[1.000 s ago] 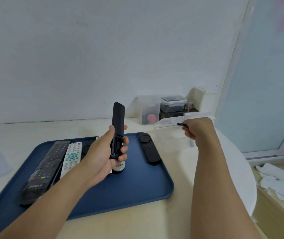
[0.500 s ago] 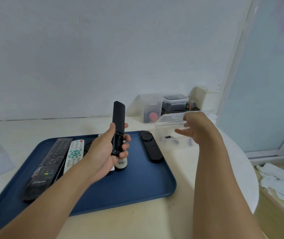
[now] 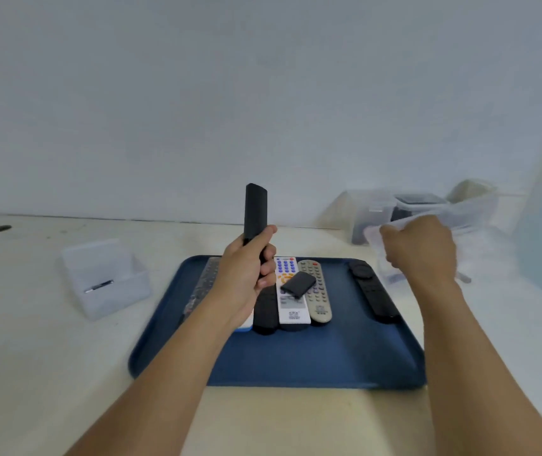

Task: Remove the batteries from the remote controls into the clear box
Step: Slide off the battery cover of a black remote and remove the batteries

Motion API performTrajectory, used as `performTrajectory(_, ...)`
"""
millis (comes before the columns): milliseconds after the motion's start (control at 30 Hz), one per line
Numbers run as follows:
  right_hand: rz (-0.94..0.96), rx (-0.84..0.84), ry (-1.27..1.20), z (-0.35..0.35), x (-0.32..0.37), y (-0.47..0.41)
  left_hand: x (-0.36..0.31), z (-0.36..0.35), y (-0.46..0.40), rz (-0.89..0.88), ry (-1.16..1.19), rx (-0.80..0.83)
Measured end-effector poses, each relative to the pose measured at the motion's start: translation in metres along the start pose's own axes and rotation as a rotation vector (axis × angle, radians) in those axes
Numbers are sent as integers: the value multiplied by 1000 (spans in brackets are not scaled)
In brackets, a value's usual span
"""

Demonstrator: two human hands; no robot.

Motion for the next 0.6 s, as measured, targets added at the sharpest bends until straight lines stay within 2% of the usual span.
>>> performTrajectory(133,-106,-107,-26,12,-13,-2,1,7,-3,23,17,-6)
performTrajectory(300,-233,-75,-247,15,-24,-5,4,6,-4,12,-17,37)
performTrajectory(367,-382,-39,-554,13,-32,-5,7,5,-4,25,-25,40)
performTrajectory(467,-630,167,-1097,2,-37,8,12,3,-5,40,-23,36)
performTrajectory(533,-677,278,-1301,-8,-27,22,12,5,-6,40,-18,26)
performTrajectory(600,-672,323,-1387,-15,-15,38,15,5,-7,42,-24,25)
Point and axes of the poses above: each hand's wrist, its own y-axis away from the middle knuckle, its own z-axis out of the back of the hand, x = y × z, the point moved 4 cm from there along -y, towards the middle knuckle, and after that the axes turned 3 degrees about y, right-handed, at the moved point
